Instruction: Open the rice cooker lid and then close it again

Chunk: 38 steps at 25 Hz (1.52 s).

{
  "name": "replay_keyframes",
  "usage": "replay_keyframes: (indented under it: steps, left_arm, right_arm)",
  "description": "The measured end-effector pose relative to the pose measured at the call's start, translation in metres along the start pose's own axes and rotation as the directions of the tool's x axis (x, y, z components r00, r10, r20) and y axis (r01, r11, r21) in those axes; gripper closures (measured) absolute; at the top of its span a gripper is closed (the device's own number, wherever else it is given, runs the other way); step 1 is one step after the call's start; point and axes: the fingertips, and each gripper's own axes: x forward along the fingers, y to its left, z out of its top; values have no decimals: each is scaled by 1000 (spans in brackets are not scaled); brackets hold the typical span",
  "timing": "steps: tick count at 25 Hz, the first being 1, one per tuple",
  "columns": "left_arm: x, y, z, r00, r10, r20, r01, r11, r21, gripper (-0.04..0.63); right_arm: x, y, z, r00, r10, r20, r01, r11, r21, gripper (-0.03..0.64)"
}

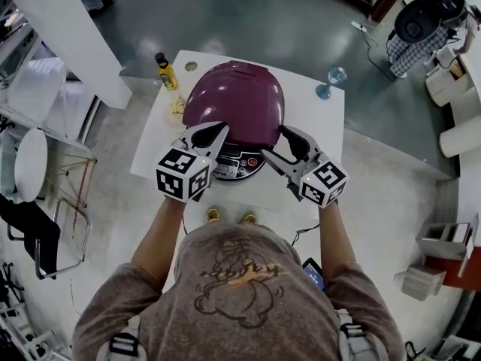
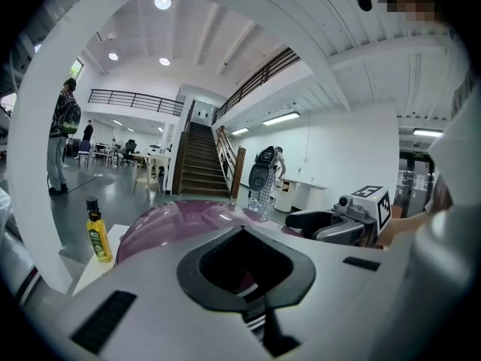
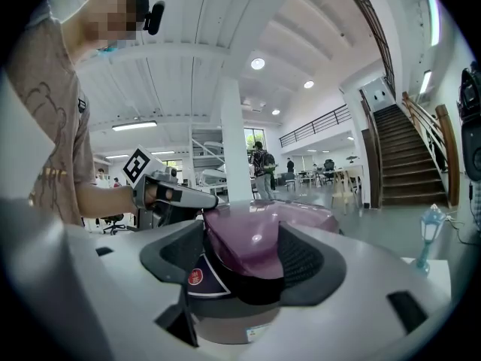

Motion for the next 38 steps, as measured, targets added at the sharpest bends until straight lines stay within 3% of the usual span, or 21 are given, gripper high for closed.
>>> replay_keyframes:
  steps: [38]
  left_arm:
    - [11,-1,-36,978,-42,-204,49,998,31,575]
  right_arm:
    - [1,-11,-28,998,-44,-51,47,998,48,436]
